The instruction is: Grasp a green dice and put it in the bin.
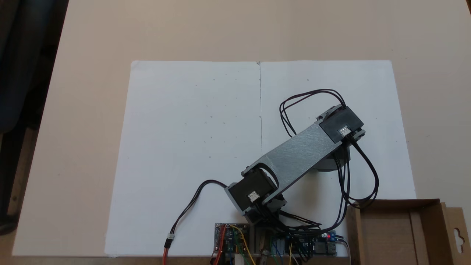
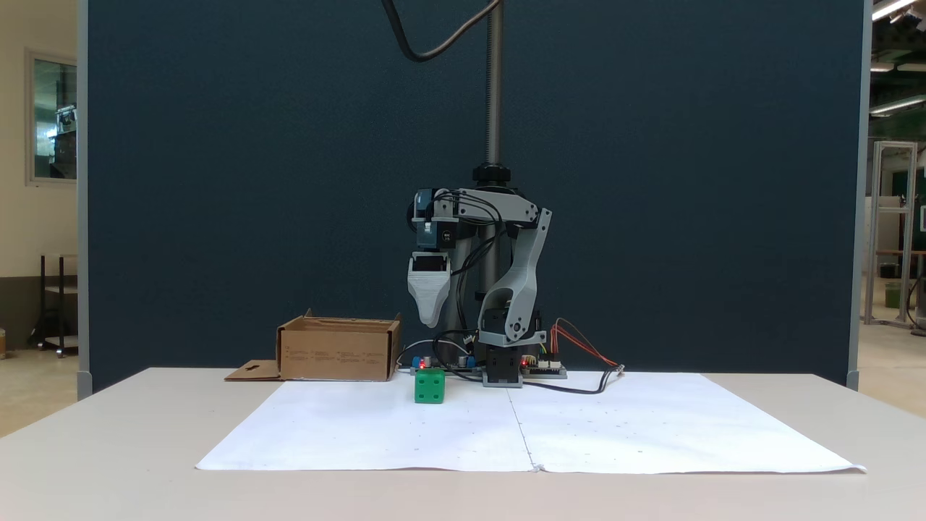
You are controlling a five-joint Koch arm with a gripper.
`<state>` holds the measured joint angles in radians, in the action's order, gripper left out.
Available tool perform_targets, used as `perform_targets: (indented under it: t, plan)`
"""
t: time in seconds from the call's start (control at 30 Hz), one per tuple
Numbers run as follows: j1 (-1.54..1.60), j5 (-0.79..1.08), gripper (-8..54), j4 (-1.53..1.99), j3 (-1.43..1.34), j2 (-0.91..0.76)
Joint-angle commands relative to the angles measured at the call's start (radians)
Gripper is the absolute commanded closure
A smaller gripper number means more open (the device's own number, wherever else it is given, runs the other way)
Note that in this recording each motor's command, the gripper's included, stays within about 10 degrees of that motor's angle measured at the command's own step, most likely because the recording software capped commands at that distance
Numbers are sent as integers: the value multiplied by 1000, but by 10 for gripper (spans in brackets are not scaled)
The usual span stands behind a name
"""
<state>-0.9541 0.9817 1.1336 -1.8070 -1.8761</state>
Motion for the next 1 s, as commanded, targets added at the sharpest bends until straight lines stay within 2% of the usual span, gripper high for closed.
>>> perform_targets:
  t: [0.0,0.53,0.97]
  plan:
    - [-14,101,-75,57,28,-5]
    - [89,83,-74,64,-87,-11]
    - [222,-140,-74,38,-110,-83]
